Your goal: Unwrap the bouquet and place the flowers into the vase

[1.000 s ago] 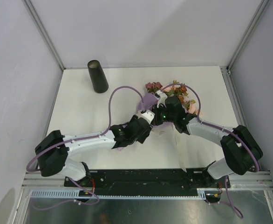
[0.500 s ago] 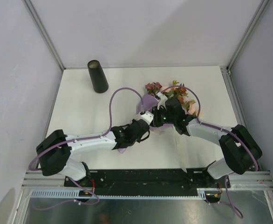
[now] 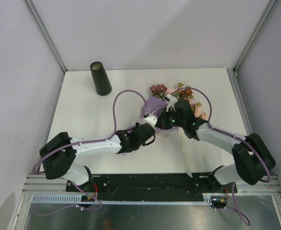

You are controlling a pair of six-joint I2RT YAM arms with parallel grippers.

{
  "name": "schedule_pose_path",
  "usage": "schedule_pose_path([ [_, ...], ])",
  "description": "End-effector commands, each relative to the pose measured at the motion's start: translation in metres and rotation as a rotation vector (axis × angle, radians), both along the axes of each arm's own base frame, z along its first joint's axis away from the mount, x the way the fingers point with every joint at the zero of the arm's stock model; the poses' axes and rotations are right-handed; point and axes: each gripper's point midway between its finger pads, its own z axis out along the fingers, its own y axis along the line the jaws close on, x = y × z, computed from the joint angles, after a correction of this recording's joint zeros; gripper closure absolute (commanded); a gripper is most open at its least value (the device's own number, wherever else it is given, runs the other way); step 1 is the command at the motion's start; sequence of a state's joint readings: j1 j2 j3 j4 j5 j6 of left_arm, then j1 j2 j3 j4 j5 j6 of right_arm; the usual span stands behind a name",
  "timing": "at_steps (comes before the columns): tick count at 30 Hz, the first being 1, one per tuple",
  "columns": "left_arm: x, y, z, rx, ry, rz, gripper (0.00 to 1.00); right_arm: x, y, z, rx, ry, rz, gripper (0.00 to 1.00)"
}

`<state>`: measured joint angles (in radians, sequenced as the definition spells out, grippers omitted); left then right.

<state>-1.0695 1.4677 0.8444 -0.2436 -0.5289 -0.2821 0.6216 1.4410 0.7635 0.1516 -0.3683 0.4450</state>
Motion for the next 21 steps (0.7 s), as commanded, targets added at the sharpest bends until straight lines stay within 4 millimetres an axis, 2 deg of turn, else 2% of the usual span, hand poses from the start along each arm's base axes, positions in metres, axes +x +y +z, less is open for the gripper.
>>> schedule_pose_path([
  [1, 0.009, 0.018, -0.011, 0.02, -0.022, 0.135, 1.0, 0.01, -0.018, 0.02, 0.005, -0.038, -0.095, 1.0],
  [7, 0.012, 0.041, -0.028, 0.003, 0.05, 0.229, 1.0, 0.009, -0.03, 0.004, -0.013, -0.007, -0.151, 1.0],
  [13, 0.013, 0.047, -0.027, -0.005, 0.063, 0.254, 1.0, 0.017, -0.049, 0.02, -0.005, -0.045, -0.222, 0.98],
  [18, 0.011, 0.042, -0.029, -0.028, 0.087, 0.256, 1.0, 0.001, -0.033, 0.025, 0.026, -0.059, -0.137, 1.0],
  [21, 0.01, 0.042, -0.032, -0.031, 0.096, 0.262, 1.0, 0.0, -0.033, 0.035, 0.036, -0.088, -0.145, 1.0],
])
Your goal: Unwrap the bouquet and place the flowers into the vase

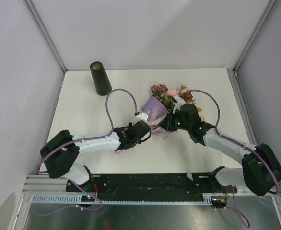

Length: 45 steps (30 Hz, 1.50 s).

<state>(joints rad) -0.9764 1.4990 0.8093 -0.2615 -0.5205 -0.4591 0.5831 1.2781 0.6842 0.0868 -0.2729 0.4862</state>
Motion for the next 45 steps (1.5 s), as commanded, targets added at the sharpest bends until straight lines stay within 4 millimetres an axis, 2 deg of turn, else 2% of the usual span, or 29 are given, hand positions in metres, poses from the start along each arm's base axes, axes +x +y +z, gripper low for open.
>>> schedule_pose_path([
  [1, -0.002, 0.014, -0.007, 0.027, 0.018, 0.053, 1.0, 0.005, -0.002, 0.029, 0.039, -0.095, -0.031, 1.0],
  [3, -0.002, 0.016, -0.009, 0.032, 0.019, 0.058, 1.0, 0.011, -0.014, 0.041, 0.039, -0.123, -0.095, 1.0],
  [8, -0.003, 0.02, -0.011, 0.036, 0.025, 0.076, 1.0, 0.03, -0.061, 0.065, 0.032, -0.179, -0.271, 1.0],
  [15, -0.002, 0.022, -0.011, 0.041, 0.033, 0.1, 1.0, 0.04, -0.106, 0.07, 0.022, -0.168, -0.402, 1.0],
  [25, 0.001, 0.031, -0.01, 0.034, 0.05, 0.156, 1.0, 0.055, -0.177, 0.14, 0.061, -0.284, -0.648, 1.0],
  [31, 0.001, 0.037, -0.013, 0.028, 0.056, 0.193, 1.0, 0.06, -0.204, 0.167, 0.065, -0.334, -0.741, 1.0],
  [34, 0.0, 0.036, -0.015, 0.018, 0.067, 0.21, 1.0, 0.065, -0.225, 0.18, 0.053, -0.367, -0.825, 1.0],
  [39, -0.001, 0.033, -0.02, 0.009, 0.088, 0.226, 1.0, 0.073, -0.248, 0.218, 0.077, -0.436, -0.889, 1.0],
  [45, 0.002, 0.037, -0.02, 0.018, 0.094, 0.268, 1.0, 0.084, -0.261, 0.26, 0.081, -0.536, -0.91, 1.0],
])
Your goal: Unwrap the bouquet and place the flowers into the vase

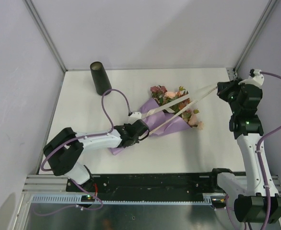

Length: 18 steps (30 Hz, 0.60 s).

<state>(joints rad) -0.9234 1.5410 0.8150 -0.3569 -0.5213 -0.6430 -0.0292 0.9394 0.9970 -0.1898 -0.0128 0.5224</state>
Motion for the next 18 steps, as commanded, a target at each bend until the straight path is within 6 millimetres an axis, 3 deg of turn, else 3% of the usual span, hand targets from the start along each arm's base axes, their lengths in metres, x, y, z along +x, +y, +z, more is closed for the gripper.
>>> schedule_pose_path([
  [1, 0.006, 0.015, 0.001, 0.04, 0.009, 0.09, 1.0, 0.011, -0.018, 0.064, -0.04, -0.156, -0.059, 1.0],
  [10, 0.018, 0.015, 0.002, 0.019, 0.023, 0.136, 1.0, 0.011, -0.054, 0.137, -0.065, -0.278, -0.157, 1.0],
  [13, 0.019, 0.013, 0.002, 0.016, 0.026, 0.136, 1.0, 0.007, -0.056, 0.161, -0.082, -0.317, -0.146, 1.0],
  [18, 0.019, 0.012, 0.0, 0.013, 0.029, 0.142, 1.0, 0.005, -0.056, 0.18, -0.106, -0.339, -0.133, 1.0],
])
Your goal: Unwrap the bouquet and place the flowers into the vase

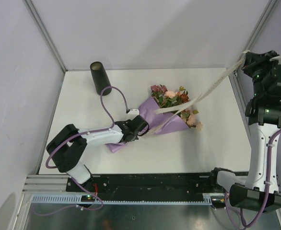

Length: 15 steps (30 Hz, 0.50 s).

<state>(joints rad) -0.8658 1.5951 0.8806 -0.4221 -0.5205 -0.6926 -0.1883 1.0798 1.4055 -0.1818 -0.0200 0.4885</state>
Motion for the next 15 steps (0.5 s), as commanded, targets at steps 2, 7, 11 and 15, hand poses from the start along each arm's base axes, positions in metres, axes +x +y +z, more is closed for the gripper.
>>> schedule_pose_path([
  [2, 0.005, 0.002, 0.002, 0.0, -0.001, 0.046, 1.0, -0.008, 0.004, 0.04, -0.06, -0.07, 0.023, 1.0],
  [7, 0.005, -0.003, 0.006, -0.025, 0.0, 0.039, 1.0, -0.017, 0.033, 0.023, -0.057, 0.009, 0.171, 1.0],
  [11, 0.007, -0.01, 0.02, -0.066, -0.015, 0.018, 1.0, -0.032, 0.075, -0.027, -0.037, 0.158, 0.352, 1.0],
  [15, 0.01, -0.024, 0.043, -0.129, -0.034, -0.033, 0.95, -0.063, 0.102, -0.085, 0.026, 0.295, 0.443, 1.0],
])
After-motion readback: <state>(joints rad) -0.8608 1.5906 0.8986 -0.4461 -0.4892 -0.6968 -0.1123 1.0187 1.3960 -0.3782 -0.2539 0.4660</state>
